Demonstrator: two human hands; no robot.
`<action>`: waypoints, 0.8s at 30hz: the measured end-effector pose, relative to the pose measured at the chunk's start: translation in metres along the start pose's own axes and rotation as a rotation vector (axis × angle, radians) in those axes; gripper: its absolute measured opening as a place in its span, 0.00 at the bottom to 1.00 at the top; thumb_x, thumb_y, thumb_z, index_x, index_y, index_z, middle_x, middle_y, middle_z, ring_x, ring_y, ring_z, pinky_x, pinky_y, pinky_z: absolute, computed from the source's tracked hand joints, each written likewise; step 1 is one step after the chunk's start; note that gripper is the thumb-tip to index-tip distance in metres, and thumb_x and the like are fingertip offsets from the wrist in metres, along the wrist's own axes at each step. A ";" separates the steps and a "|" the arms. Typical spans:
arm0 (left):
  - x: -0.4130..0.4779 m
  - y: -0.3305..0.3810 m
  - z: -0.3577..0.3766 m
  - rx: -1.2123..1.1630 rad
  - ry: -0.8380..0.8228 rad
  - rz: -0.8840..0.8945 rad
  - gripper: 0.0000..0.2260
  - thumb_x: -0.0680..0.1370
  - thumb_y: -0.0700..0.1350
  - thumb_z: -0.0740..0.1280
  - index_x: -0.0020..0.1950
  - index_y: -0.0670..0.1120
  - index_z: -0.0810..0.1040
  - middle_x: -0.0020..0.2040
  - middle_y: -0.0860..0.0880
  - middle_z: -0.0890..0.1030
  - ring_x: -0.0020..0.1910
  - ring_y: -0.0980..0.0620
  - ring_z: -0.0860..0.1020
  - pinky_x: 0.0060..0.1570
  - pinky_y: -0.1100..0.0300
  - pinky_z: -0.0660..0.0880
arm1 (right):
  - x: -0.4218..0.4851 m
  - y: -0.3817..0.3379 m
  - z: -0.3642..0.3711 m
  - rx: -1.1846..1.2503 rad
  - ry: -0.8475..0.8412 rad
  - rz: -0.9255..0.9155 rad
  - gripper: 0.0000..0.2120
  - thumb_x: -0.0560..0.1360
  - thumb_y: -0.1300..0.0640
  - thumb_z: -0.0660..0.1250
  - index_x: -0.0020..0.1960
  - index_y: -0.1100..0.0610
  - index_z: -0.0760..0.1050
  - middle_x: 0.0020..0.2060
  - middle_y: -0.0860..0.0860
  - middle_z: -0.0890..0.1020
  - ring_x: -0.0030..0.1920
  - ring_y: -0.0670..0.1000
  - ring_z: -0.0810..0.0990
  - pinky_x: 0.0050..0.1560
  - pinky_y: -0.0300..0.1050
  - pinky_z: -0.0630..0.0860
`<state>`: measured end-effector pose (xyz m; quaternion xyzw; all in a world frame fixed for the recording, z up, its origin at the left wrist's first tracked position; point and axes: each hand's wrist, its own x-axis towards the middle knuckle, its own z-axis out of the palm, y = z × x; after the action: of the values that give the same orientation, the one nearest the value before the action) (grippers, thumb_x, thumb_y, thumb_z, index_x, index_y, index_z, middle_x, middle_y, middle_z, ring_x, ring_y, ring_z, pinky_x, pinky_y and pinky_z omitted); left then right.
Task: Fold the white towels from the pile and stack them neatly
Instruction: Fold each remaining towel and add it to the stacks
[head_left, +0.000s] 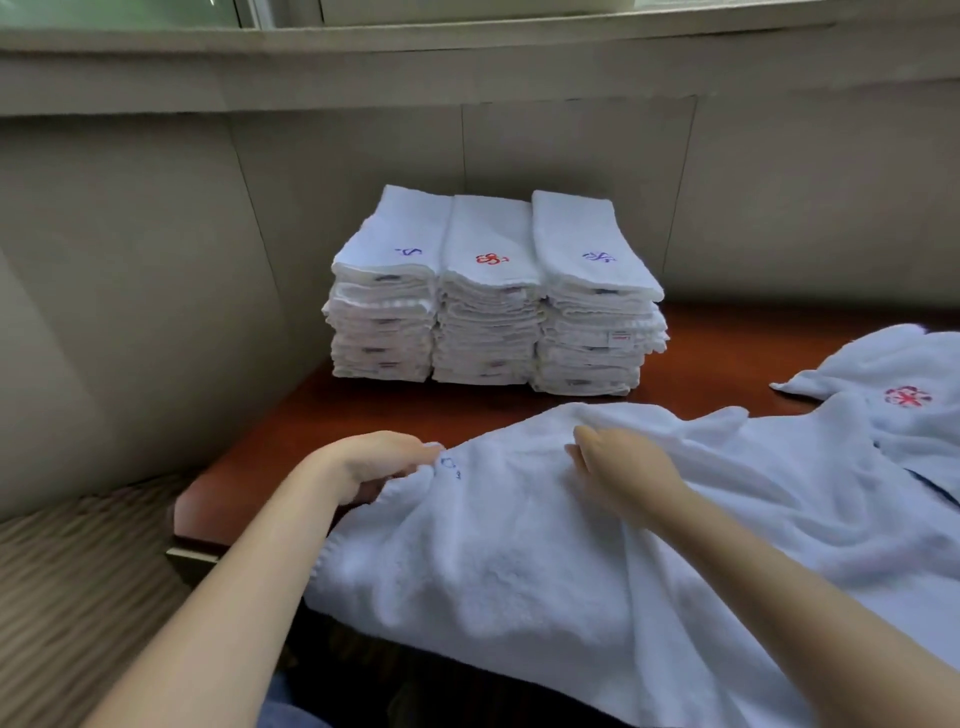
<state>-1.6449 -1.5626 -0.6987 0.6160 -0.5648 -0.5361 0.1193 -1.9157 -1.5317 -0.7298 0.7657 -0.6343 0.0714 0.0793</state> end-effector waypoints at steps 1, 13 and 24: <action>-0.002 0.003 0.003 -0.057 -0.045 0.048 0.10 0.78 0.52 0.66 0.46 0.45 0.75 0.44 0.45 0.76 0.39 0.50 0.76 0.40 0.59 0.71 | 0.003 0.000 -0.002 -0.004 0.012 0.039 0.11 0.82 0.48 0.50 0.46 0.55 0.59 0.42 0.56 0.79 0.41 0.58 0.77 0.31 0.46 0.62; -0.024 0.024 0.008 -0.363 -0.131 0.247 0.21 0.78 0.59 0.61 0.36 0.43 0.72 0.36 0.43 0.73 0.36 0.48 0.72 0.36 0.61 0.66 | 0.026 0.002 -0.010 0.083 -0.198 0.184 0.04 0.76 0.57 0.57 0.44 0.53 0.64 0.45 0.52 0.77 0.42 0.55 0.72 0.39 0.46 0.69; 0.002 0.033 0.049 -0.013 -0.134 -0.002 0.23 0.75 0.66 0.62 0.32 0.48 0.69 0.23 0.53 0.67 0.19 0.57 0.64 0.19 0.67 0.60 | 0.023 0.001 -0.012 1.341 0.303 0.157 0.11 0.77 0.62 0.62 0.41 0.52 0.63 0.34 0.47 0.68 0.35 0.42 0.66 0.36 0.39 0.66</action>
<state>-1.7033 -1.5525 -0.6945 0.5785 -0.5673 -0.5800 0.0848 -1.9121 -1.5510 -0.7133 0.5827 -0.4885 0.5601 -0.3289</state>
